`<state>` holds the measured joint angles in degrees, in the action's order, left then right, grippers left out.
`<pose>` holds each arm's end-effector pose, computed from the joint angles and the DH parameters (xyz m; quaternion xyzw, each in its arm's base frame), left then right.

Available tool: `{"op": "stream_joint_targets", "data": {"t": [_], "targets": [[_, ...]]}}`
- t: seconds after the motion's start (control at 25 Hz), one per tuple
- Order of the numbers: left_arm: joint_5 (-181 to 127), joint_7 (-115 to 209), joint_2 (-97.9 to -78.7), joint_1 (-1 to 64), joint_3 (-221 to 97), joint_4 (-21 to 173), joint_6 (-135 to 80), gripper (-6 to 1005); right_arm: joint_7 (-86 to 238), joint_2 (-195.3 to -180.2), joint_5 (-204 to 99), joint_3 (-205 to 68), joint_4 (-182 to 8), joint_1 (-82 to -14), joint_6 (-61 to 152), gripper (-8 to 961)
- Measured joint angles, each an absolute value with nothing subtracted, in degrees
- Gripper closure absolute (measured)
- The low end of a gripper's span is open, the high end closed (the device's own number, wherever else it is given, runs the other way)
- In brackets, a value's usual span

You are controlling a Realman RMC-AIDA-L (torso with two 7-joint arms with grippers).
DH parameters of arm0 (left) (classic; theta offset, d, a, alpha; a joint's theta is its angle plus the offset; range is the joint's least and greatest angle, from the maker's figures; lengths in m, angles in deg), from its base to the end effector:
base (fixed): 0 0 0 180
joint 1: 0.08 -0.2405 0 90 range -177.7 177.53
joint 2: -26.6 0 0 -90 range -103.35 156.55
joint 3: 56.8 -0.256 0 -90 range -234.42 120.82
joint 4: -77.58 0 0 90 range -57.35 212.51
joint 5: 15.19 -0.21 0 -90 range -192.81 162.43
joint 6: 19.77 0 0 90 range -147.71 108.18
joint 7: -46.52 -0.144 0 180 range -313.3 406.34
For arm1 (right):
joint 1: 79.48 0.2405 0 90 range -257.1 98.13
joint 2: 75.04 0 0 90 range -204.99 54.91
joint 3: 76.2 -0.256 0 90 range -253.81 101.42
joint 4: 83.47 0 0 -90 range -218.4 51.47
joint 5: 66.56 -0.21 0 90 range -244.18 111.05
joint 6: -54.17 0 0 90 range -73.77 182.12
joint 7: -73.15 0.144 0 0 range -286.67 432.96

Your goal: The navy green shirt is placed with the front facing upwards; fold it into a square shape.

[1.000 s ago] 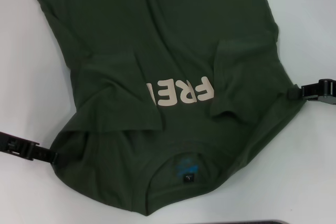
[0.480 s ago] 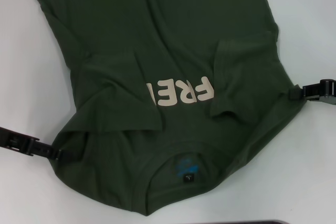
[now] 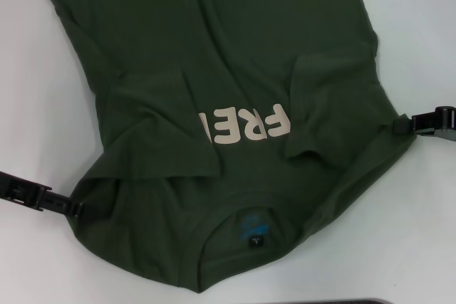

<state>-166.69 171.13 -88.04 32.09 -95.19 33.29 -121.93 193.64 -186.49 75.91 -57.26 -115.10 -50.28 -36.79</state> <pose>-0.3176 0.2891 0.0325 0.8299 0.5550 -0.0571 0.0044 0.3524 0.2963 0.0441 -0.7547 0.6300 0.1564 0.0952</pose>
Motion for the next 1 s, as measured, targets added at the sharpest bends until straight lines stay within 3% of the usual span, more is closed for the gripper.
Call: {"op": "stream_joint_targets", "data": {"t": [1.0], "targets": [[-167.29, 171.28, -88.02, 32.88, -96.45, 34.58, -120.98, 252, 193.49, -186.39, 75.91, -57.33, -115.11, -50.24, -36.73, 917]]}}
